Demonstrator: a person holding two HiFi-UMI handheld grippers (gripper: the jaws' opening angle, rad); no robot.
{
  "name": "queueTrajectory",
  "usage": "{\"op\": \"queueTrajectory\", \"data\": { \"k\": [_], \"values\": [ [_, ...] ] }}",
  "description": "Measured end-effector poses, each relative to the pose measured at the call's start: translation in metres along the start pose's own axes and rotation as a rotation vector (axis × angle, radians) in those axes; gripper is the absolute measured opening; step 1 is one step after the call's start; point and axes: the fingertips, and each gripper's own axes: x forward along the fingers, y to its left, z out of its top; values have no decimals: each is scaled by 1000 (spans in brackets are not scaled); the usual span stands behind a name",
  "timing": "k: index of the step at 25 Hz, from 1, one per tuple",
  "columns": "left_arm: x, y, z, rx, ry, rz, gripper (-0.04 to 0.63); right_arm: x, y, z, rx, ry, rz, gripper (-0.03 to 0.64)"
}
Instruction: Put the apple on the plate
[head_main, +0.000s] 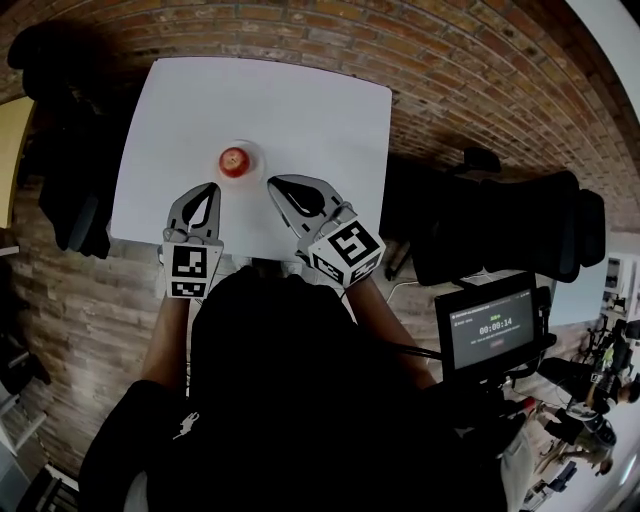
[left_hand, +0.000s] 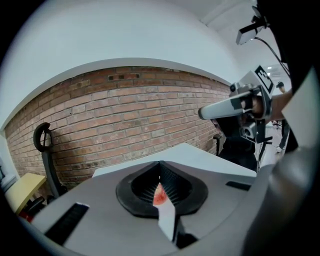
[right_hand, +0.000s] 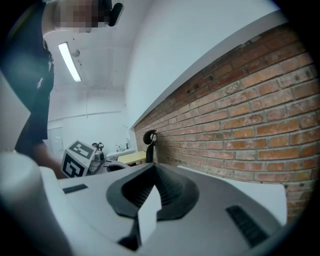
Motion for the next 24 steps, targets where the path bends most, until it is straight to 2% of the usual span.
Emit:
{"op": "queueTrajectory", "data": {
  "k": [16,24],
  "values": [
    [-16,-1,0,-25,-14,14,8,5,9,1,-17,-3,32,3],
    [-21,2,-5,-10,5,25,8,7,13,1,-20,4,42,3]
  ]
}}
